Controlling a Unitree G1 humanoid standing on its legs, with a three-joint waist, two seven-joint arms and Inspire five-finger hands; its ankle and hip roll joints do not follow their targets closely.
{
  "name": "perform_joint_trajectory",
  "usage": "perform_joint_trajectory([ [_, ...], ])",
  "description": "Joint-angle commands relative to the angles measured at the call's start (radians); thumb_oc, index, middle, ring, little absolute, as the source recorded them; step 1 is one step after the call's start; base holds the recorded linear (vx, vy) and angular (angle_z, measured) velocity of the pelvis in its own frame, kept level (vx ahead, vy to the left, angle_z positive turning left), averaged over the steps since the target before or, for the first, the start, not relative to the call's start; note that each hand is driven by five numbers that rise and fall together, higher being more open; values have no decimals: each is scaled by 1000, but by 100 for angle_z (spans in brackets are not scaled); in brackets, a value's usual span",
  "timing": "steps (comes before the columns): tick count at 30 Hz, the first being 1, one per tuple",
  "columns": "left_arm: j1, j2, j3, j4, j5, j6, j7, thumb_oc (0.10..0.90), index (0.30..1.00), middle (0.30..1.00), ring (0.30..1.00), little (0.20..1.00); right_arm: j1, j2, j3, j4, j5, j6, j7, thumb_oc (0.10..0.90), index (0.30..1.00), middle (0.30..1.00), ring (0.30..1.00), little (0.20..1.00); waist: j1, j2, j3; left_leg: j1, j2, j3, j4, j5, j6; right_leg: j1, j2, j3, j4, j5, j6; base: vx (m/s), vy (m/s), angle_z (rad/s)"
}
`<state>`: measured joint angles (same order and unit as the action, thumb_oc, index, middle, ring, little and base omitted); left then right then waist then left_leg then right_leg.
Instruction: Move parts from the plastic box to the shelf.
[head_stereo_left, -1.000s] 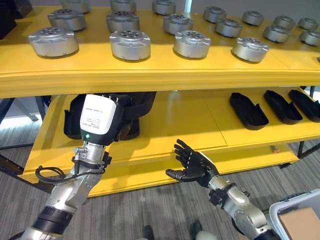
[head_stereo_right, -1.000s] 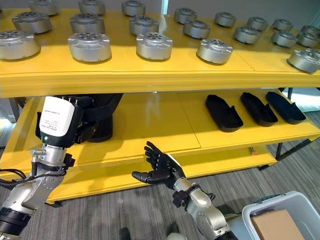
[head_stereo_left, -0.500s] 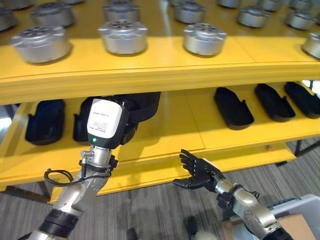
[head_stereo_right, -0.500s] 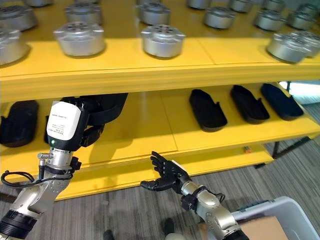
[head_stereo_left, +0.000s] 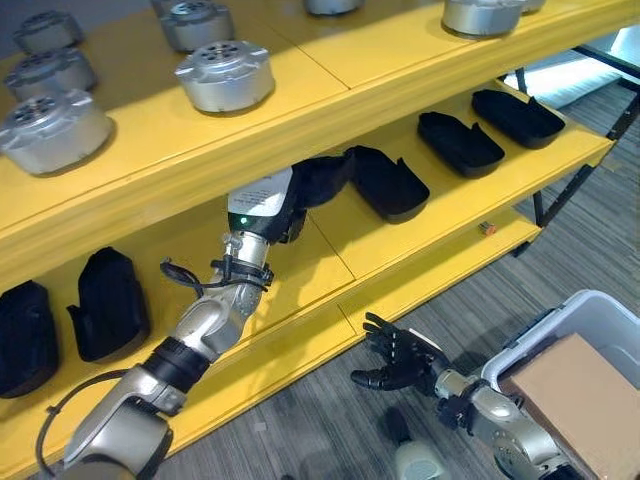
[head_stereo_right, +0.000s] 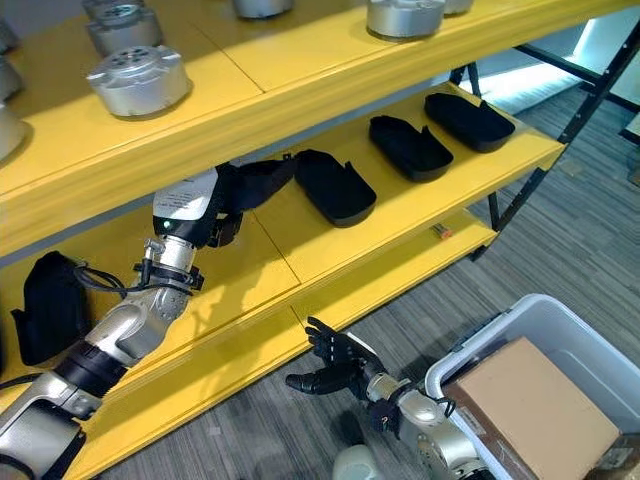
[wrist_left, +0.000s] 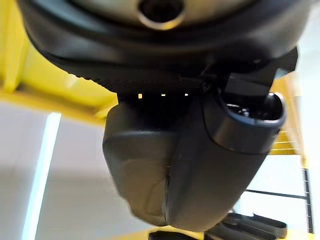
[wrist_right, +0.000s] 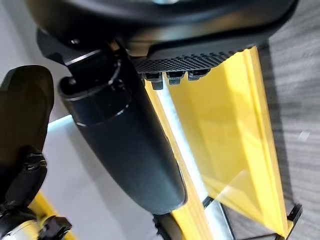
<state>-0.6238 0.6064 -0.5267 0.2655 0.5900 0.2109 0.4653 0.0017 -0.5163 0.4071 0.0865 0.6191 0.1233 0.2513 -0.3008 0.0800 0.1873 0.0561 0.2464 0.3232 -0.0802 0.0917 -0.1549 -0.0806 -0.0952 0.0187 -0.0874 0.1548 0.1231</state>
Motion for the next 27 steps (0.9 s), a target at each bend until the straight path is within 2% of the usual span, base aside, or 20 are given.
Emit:
perform_joint_trajectory([
  [1,-182,70,45,64,-31,118,113,400,300,300,300,300,-75,59,-2,-158,16,-59,25,900,1000,1000,1000,1000,19,-69,-20,5,62,9,-7,-1,-20,-1,-64,-25,0,-44,50,-76,-35,-5],
  [5,-230,50,16,170,-65,190,130,400,300,300,300,300,-104,61,9,-166,19,-78,12,900,1000,1000,1000,1000,4,-71,12,-15,63,16,-7,2,-21,-36,-56,-8,0,-37,45,-101,-41,-8],
  [13,-209,19,42,297,-143,239,204,400,300,300,300,300,-125,52,10,-145,22,-105,0,900,1000,1000,1000,1000,-6,-69,48,-23,66,23,-7,10,-23,-57,-54,3,0,-29,40,-11,-11,-1],
  [22,-166,35,94,331,-163,270,221,400,300,300,300,300,-117,48,9,-159,29,-114,-2,900,1000,1000,1000,1000,-1,-75,80,-40,67,21,-7,14,-22,-72,-56,5,0,-28,38,0,0,0],
  [24,-143,41,92,305,-164,319,230,400,300,300,300,300,-115,47,14,-163,33,-117,-9,900,1000,1000,1000,1000,7,-79,92,-45,65,14,-7,15,-20,-72,-57,-3,0,-28,36,0,0,0],
  [27,-124,42,96,280,-203,333,247,400,300,300,300,300,-125,48,27,-156,37,-131,-23,900,1000,1000,1000,1000,19,-80,100,-50,61,4,-7,14,-18,-71,-59,-10,0,-29,34,-5,-9,3],
])
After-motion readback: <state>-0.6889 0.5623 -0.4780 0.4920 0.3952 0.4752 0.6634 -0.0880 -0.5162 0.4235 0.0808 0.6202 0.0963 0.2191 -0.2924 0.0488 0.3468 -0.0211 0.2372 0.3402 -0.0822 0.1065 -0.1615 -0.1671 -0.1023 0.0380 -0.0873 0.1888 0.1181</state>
